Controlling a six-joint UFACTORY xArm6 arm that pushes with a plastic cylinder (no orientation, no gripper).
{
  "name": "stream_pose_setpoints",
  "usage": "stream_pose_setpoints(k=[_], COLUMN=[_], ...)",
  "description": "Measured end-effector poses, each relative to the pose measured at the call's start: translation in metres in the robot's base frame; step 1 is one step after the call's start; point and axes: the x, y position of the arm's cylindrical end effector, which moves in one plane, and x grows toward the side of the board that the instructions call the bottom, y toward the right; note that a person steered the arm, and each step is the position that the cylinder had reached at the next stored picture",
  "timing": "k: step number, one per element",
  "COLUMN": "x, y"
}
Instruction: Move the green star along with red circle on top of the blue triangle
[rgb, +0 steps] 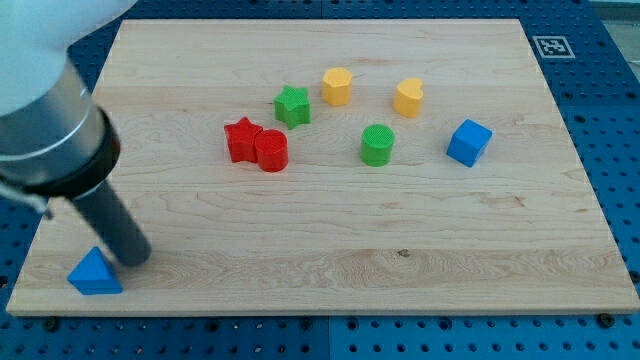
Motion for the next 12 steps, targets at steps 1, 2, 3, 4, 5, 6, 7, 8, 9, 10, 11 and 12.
stream_pose_setpoints(k=[1,2,3,4,5,6,7,8,9,10,11,12], x=[-0.069,-0.139,-0.188,-0.189,-0.19,-0.189,-0.194,-0.194,-0.186,-0.175,-0.17,-0.164], y=[0.004,0.004,0.059,0.136,0.172,0.173,0.21,0.254,0.261,0.238,0.208,0.191])
